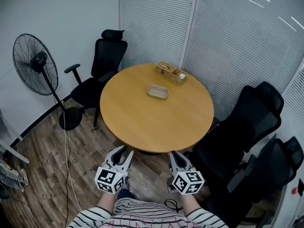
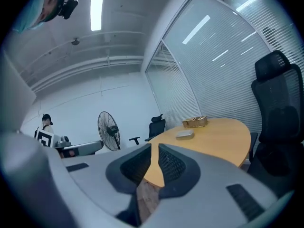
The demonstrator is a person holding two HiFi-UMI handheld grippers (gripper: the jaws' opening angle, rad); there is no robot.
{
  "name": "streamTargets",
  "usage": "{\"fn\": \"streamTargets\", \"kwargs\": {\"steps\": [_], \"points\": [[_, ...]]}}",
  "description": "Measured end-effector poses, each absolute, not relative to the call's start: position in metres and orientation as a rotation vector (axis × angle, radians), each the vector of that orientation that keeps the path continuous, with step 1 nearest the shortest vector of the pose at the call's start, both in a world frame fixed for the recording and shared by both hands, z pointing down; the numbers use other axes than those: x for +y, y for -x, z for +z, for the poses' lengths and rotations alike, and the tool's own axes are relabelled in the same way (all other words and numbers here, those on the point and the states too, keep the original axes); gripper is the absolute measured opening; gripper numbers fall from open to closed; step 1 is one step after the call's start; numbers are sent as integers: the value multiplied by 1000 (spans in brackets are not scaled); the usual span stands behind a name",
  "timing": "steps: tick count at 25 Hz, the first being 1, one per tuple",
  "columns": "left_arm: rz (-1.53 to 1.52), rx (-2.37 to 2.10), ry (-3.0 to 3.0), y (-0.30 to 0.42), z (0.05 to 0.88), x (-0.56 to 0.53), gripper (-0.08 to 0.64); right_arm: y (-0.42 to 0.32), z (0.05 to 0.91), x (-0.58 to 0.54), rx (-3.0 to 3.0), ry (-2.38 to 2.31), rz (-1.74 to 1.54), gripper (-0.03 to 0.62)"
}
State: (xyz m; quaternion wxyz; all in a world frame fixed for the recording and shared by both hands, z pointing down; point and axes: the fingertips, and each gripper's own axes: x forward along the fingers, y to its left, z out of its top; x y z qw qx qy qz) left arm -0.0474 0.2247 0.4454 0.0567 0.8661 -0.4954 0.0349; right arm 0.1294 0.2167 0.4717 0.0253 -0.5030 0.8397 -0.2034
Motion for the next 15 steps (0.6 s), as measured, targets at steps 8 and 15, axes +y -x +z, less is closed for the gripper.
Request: {"fn": "streamTargets", "kwargs": {"steps": [8, 15], "points": [[89, -1476, -2577, 71, 460, 185, 213, -118, 476, 183, 2557, 1580, -669, 172], [94, -1403, -2602, 94, 463, 106, 215, -100, 473, 110, 2480, 1667, -683, 178]]}}
